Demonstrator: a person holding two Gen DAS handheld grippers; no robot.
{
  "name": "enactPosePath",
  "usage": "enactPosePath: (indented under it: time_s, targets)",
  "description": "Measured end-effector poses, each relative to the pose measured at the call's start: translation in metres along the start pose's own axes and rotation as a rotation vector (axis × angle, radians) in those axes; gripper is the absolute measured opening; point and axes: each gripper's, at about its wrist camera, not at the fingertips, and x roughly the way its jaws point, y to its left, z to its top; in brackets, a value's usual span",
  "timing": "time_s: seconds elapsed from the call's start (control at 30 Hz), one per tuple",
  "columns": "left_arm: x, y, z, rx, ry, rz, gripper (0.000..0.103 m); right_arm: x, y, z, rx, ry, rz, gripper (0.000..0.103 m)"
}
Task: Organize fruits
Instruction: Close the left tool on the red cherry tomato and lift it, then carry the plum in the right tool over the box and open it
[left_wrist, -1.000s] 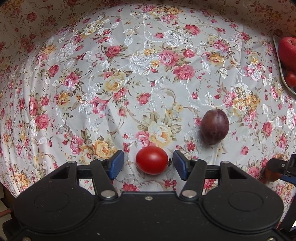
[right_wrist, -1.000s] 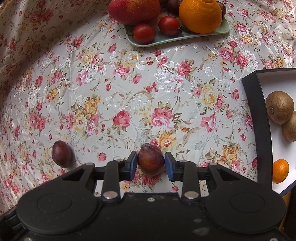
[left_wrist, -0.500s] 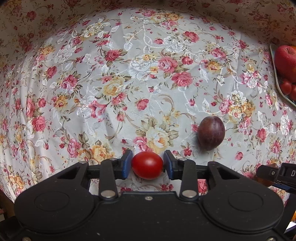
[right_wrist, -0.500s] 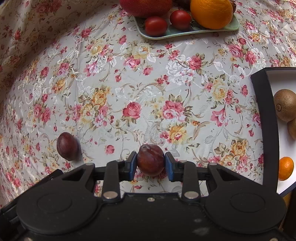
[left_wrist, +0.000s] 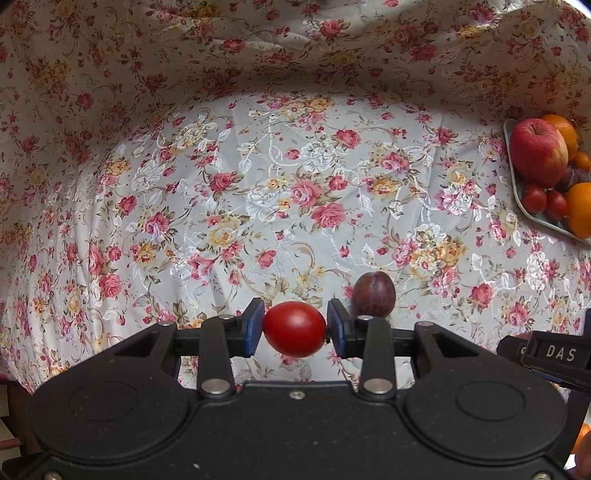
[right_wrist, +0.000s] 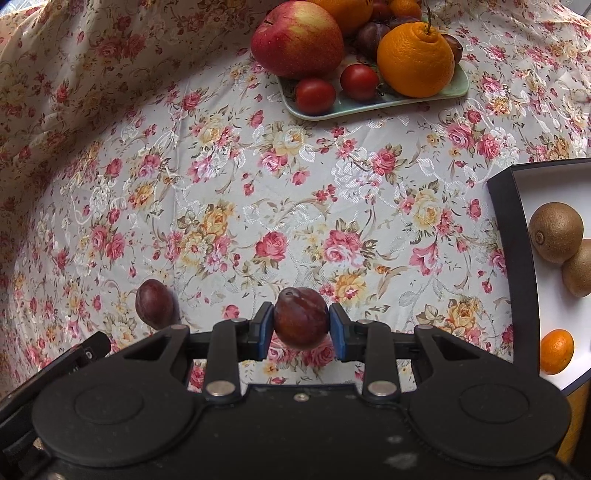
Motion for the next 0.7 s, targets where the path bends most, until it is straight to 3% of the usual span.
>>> enactPosePath:
  time_s: [0.7]
  targets:
    - [-0.039,-0.117,-0.013,0.160,-0.031,-0.093,0.046,-0.038,-0.101,0.010,0.176,-0.066,0.030,0.034]
